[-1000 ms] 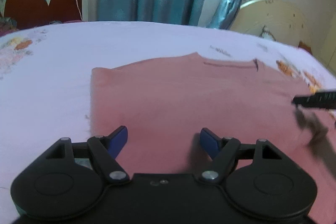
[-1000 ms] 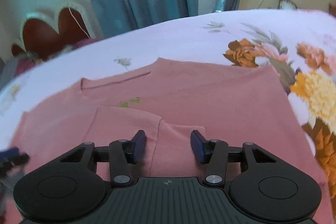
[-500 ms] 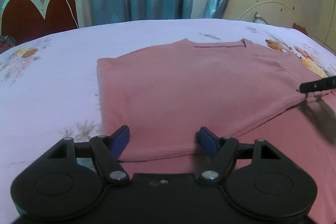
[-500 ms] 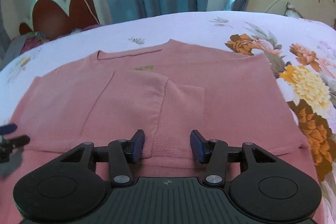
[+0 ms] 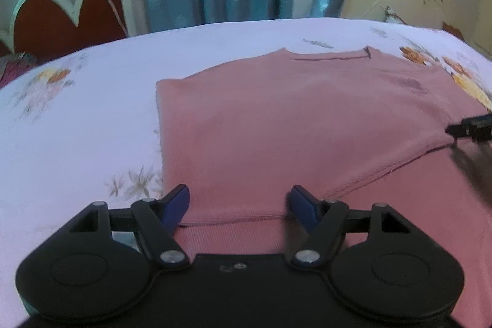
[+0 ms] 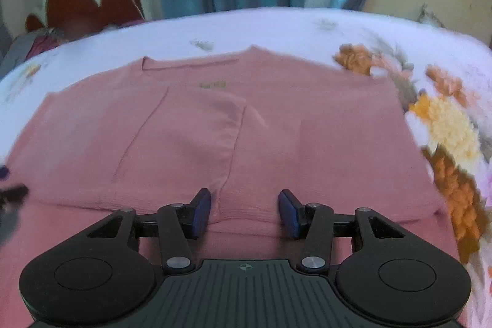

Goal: Fold small clothes

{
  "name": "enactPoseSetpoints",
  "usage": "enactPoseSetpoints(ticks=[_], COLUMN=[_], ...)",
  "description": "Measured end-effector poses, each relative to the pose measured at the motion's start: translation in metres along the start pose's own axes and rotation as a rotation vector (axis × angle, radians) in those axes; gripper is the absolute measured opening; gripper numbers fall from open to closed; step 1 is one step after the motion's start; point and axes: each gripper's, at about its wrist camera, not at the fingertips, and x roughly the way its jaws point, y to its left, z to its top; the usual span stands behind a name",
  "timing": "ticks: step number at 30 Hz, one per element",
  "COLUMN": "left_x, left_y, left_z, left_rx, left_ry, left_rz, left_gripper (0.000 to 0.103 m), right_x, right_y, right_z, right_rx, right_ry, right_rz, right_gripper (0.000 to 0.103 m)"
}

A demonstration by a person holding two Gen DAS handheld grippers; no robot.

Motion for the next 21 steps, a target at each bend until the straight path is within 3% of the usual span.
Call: enactPoseSetpoints(ticks=[5,6,7,8,12,15,20,21], left_x=[-0.007,-0.013,-0.02,-0.028,-0.057,-0.082,-0.12,-0.127], left_y=[-0.004,-0.006,-0.01,-0.014,-0.022,-0.021,-0.011,-0.009], left_z=[-0.007,-0.007,-0.009,-0.013,-0.042,-0.064,-0.095,-0.102], left_rx=[0.005,0.01,0.021,0.028,0.022,-0.011,-0.111,-0.138], left_ry=[-0.023,-0.015,-0.014,-0.013,0.01,0.016,0.045,0.049], left_rz=[0.025,0.031,0.047,0.069,0.104,0.107,0.076,0.064], left_gripper=[0.072,0.073,0.082,0.092,0.094,0.089,0.07,0.067], right_x=[-0.017,-0.025,-0.033,-0.041,-0.073,-0.102,-0.151,-0.16], right_y=[-0.004,-0.009,-0.015,-0.022,-0.06,-0.085,-0.123,-0.133], right_z=[-0.005,-0.007,-0.009,-0.013,-0.034,-0.055,-0.097,-0.107], right_rx=[0.005,0.038,0.061,0.077,0.174,0.206,0.284,0.318], right_ry=[-0.03,-0.052,-0.062,-0.07,-0.069,-0.066,-0.053,-0.051], right_rz=[-0.008,-0.018,-0.037,-0.033,0.026,0.039,0.049,0.065], right_gripper=[0.049,0.055,0.066,0.067,0.067,0.067,0.066,0.062])
